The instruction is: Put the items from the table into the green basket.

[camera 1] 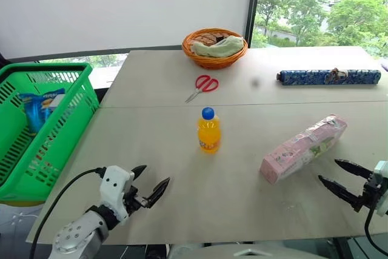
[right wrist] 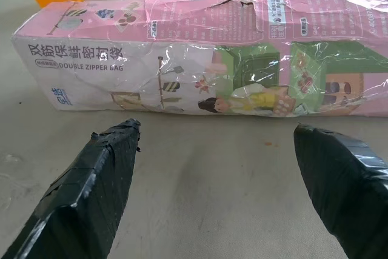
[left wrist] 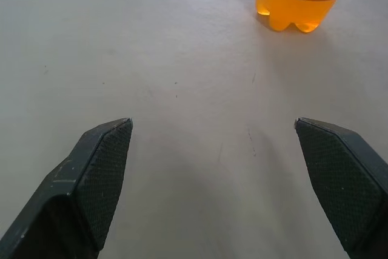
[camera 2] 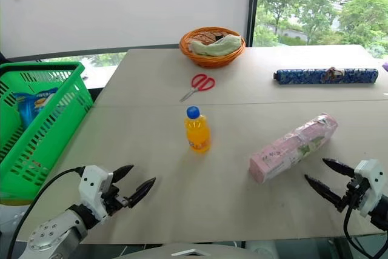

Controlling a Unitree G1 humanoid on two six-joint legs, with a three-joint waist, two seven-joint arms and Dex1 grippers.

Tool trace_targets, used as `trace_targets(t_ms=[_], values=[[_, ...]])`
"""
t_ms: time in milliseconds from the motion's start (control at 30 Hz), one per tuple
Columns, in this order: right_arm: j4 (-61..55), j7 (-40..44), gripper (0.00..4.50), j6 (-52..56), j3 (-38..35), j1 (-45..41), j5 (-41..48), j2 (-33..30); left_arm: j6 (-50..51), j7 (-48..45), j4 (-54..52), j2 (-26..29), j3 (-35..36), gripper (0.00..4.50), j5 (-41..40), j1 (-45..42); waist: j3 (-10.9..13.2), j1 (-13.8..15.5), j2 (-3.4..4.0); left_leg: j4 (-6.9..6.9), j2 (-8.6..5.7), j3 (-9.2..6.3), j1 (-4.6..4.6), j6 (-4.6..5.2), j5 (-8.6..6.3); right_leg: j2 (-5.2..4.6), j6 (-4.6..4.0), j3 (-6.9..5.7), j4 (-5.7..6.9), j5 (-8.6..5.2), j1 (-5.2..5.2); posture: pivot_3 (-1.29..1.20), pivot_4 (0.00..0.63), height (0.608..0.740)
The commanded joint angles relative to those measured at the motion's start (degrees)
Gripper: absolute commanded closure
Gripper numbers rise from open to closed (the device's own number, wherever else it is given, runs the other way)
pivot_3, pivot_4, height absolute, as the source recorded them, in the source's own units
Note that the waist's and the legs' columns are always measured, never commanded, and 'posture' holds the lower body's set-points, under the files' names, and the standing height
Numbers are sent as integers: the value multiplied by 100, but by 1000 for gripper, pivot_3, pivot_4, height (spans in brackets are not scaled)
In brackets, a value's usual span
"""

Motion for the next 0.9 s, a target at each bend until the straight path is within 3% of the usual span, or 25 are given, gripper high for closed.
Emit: trace_targets(t_ms=[33,400,600,900], values=[[-123,0,161,-136,-268,74,54,-65,-98,-112,24,103,83,14,-29,-108,0,0,2,0,0,0,0,0,0,0,0,0,0,0,0,-104,19,738],[-45,-31,161,-247,-345,165,50,-5,-98,-330,192,232,177,14,-90,-318,-1,-70,11,-2,1,1,-1,-1,0,-3,-7,2,0,4,-2,-115,15,738],[-140,-75,161,-272,-388,152,99,8,-67,-621,115,180,293,14,-626,-493,-4,-120,17,-2,1,1,-1,-1,0,-4,-9,1,0,6,-2,-129,13,738],[-1183,250,161,785,-783,101,1172,-597,95,-706,334,368,-79,14,-600,-1513,-24,-162,41,0,0,7,1,1,1,0,-18,2,2,12,-2,-194,1,738]])
